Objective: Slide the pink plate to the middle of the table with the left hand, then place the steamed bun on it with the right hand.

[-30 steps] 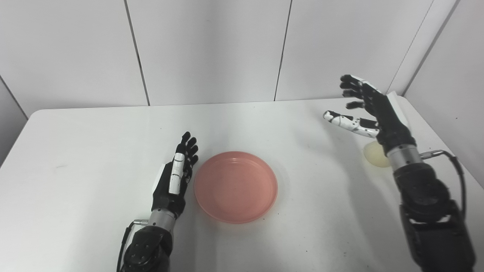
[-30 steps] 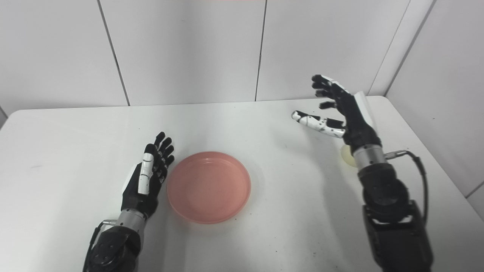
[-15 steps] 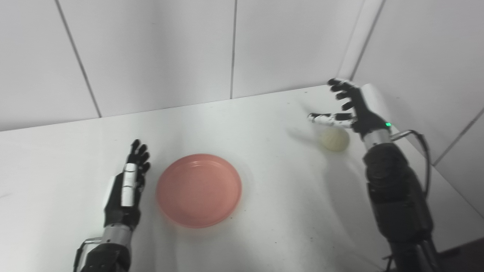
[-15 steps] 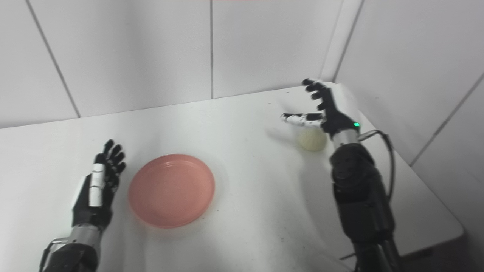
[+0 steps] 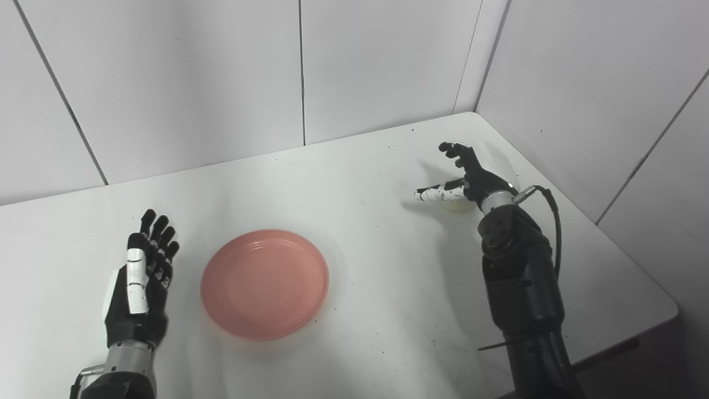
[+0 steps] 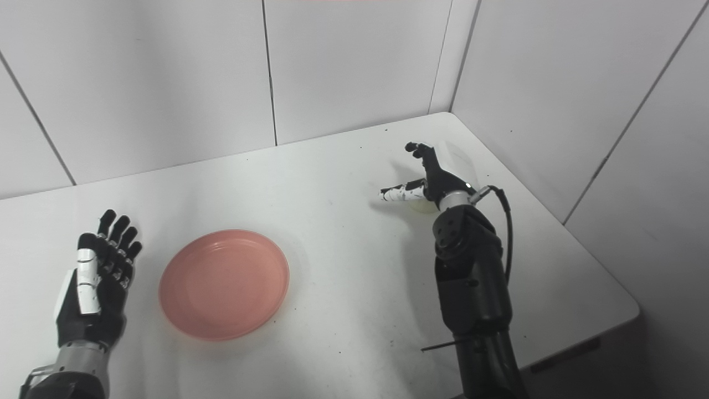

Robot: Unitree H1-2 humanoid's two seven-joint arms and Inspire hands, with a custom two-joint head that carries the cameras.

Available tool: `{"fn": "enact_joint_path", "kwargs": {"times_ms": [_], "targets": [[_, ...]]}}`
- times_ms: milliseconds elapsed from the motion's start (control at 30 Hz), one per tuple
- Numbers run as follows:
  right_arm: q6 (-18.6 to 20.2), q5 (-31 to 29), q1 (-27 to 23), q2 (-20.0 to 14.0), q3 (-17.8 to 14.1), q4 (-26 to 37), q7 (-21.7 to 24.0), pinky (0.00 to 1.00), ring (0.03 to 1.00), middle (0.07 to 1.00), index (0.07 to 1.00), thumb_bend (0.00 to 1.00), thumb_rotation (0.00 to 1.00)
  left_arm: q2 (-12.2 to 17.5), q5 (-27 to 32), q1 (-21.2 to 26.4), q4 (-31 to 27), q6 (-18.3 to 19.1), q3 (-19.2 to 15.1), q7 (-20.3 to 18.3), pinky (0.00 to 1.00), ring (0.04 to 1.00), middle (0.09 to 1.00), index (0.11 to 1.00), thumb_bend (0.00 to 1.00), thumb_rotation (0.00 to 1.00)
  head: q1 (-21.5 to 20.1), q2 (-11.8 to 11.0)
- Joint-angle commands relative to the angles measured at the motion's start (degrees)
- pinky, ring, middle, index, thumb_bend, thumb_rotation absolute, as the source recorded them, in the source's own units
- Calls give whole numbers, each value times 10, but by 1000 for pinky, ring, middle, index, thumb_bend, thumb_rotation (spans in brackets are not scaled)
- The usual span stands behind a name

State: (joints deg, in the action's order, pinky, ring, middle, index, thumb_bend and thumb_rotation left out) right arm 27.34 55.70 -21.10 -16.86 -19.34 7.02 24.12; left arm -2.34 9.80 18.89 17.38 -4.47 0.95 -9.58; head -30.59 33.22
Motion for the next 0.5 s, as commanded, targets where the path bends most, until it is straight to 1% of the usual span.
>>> {"fn": "enact_joint_path", "kwargs": {"times_ms": [0, 33, 67, 100, 167, 233, 333, 467], "targets": [[-4, 17, -22, -7, 0, 3, -16, 544, 632, 663, 795, 780, 266, 6, 8, -11, 13, -13, -6, -8, 1000, 1000, 1000, 1000, 642, 1000, 0, 0], [-4, 32, -22, -12, 9, -8, -22, 532, 630, 668, 794, 782, 256, 7, 7, -10, 16, -17, -6, -9, 1000, 1000, 1000, 1000, 647, 1000, -1, 0], [-4, 41, -23, -14, 14, -16, -28, 565, 670, 703, 790, 793, 287, 9, 6, -9, 19, -19, -5, -11, 1000, 1000, 1000, 1000, 644, 1000, 0, 0], [-4, 47, -23, -15, 18, -22, -36, 678, 746, 760, 789, 799, 297, 10, 6, -8, 21, -22, -5, -12, 1000, 1000, 1000, 1000, 643, 1000, 0, -1], [-4, 52, -21, -24, 33, -28, -52, 844, 823, 817, 793, 792, 321, 9, 6, -8, 20, -19, -6, -11, 1000, 1000, 1000, 1000, 635, 1000, -1, -1], [-4, 51, -19, -28, 41, -28, -63, 904, 852, 835, 798, 786, 321, 8, 6, -8, 18, -16, -5, -10, 1000, 1000, 1000, 1000, 636, 1000, 0, -3], [-5, 44, -14, -35, 51, -33, -89, 940, 882, 860, 807, 784, 310, 10, 2, -8, 21, -19, -3, -11, 1000, 1000, 1000, 1000, 642, 1000, 0, -4], [-4, 44, -10, -37, 54, -37, -105, 962, 923, 891, 821, 772, 299, 9, 5, -10, 17, -21, -3, -12, 1000, 1000, 1000, 1000, 639, 1000, 3, -5]]}}
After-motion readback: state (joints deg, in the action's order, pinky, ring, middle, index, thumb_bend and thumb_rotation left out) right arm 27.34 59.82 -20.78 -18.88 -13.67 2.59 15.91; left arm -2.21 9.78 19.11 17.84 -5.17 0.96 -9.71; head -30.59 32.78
